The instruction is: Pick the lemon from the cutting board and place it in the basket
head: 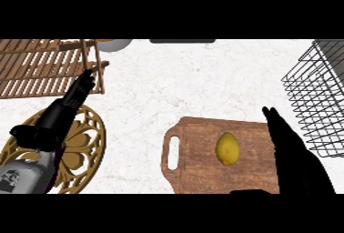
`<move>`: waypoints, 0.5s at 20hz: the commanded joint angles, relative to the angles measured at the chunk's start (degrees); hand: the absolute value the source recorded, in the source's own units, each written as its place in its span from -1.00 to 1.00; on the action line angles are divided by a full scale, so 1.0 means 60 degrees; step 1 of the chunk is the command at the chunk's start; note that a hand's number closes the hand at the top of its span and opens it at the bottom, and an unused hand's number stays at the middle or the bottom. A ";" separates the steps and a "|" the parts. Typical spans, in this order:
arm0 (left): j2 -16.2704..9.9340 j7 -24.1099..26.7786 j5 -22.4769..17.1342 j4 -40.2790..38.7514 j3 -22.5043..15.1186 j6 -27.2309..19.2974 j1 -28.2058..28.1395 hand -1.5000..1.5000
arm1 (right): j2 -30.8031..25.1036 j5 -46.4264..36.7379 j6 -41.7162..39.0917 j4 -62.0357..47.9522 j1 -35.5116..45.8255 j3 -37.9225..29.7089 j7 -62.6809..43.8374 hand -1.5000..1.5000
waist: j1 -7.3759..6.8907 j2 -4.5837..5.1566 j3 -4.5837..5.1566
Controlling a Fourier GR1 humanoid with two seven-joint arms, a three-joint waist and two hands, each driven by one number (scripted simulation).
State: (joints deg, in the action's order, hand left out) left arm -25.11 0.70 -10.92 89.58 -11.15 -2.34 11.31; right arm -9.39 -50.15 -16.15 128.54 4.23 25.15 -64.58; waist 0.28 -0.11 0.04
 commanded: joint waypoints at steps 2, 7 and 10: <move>0.0347 0.0212 0.0239 -0.0588 0.0118 0.0178 0.0148 0.00 | 0.0103 -0.0651 0.0855 -0.1132 -0.0637 -0.0389 0.0503 -1.00 | 0.0005 0.0032 -0.0010; 0.0151 0.0398 0.0186 -0.0681 0.0663 0.0801 0.0139 0.00 | 0.0882 -0.1861 0.1595 -0.1956 -0.0925 0.0250 0.0710 -1.00 | -0.0015 0.0024 -0.0007; 0.0448 -0.0141 0.0596 0.0263 0.0598 0.0840 -0.0362 0.00 | 0.0747 -0.1769 0.1206 -0.1456 -0.1151 -0.0055 0.0993 -1.00 | -0.0038 0.0010 -0.0008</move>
State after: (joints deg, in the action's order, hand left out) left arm -23.35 2.13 -8.53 88.98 -8.70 1.00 9.48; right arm -6.14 -58.95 -9.04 119.51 -2.02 24.63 -57.13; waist 0.09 -0.02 -0.01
